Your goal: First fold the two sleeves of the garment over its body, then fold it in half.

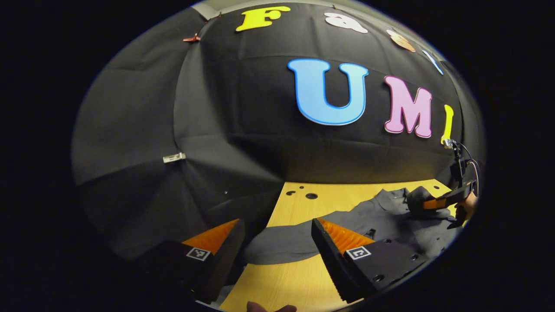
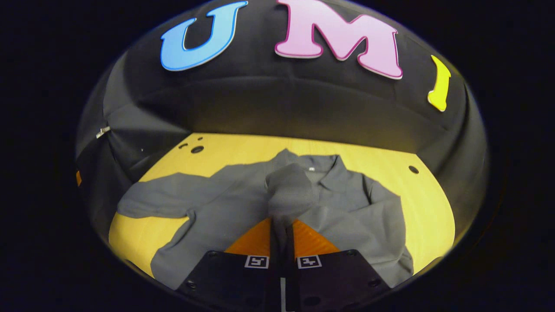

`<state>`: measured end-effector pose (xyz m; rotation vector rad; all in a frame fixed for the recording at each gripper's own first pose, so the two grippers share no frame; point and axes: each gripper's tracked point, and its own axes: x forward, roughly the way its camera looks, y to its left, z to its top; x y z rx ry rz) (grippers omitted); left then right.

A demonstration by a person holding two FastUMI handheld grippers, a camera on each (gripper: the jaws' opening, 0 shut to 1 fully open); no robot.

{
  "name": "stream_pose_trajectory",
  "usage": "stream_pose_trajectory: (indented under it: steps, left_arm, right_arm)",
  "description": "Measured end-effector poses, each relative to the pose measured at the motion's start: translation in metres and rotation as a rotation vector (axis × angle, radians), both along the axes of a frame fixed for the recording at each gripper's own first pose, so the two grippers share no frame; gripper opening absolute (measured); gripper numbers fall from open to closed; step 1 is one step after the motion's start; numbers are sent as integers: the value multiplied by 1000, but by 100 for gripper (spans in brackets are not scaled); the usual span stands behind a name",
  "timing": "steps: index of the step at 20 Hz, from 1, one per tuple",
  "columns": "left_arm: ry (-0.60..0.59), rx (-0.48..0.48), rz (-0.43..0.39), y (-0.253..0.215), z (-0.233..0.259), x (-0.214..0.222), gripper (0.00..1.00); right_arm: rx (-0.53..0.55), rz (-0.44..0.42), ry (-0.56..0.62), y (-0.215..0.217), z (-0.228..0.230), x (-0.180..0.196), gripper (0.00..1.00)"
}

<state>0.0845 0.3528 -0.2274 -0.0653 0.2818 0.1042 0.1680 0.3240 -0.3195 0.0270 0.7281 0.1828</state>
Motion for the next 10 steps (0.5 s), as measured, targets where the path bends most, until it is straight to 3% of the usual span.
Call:
stream_pose_trajectory:
  steps: [1, 2, 6, 7, 9, 10]
  left_arm:
    - [14, -13, 1, 4, -10, 3, 99]
    - [28, -28, -1, 6, -20, 7, 98]
    - [101, -91, 5, 15, -60, 25, 99]
    - [113, -105, 5, 16, -71, 30, 99]
    - [134, -125, 9, 20, -89, 40, 96]
    - [147, -128, 12, 19, -97, 46, 95]
  right_arm:
    - [4, -6, 26, 4, -9, -4, 18]
    - [17, -8, 55, 9, -17, -9, 10]
    - [62, 4, 170, 31, -44, -31, 28]
    - [72, 10, 179, 36, -47, -34, 23]
    - [98, 26, 182, 48, -42, -41, 46]
    - [114, 39, 183, 55, -39, -44, 37]
